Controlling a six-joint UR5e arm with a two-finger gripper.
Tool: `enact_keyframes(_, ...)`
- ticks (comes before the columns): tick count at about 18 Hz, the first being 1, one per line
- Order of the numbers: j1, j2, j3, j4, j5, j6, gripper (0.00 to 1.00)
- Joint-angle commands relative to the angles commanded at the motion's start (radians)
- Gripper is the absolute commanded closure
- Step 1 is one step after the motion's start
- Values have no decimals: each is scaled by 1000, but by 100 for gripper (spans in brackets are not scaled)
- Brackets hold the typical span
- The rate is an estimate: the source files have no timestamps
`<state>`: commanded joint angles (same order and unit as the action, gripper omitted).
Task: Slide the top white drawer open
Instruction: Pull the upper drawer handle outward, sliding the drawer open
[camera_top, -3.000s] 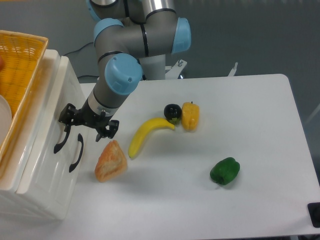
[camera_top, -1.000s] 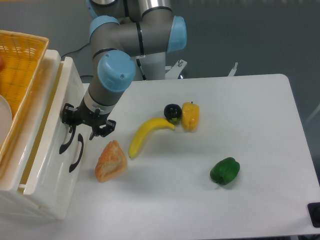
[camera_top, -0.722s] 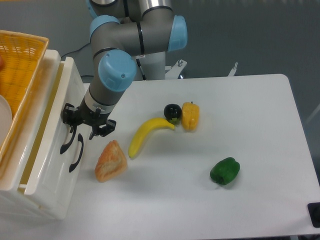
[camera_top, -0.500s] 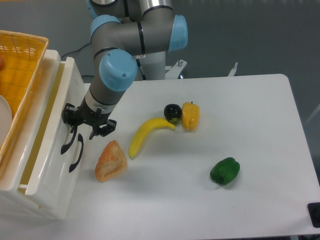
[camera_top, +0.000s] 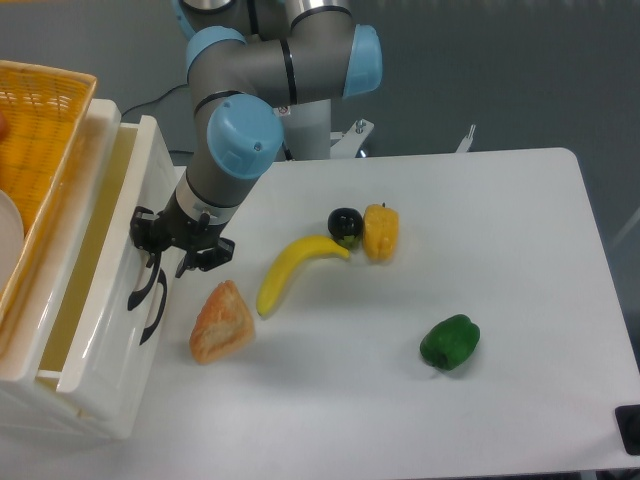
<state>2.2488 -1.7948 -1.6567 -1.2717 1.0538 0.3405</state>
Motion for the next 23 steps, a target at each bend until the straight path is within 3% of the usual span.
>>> enact_keyframes(9,8,8,-2,-3,-17,0,75)
enact_keyframes(23,21,15,-3,-3,-23,0,79)
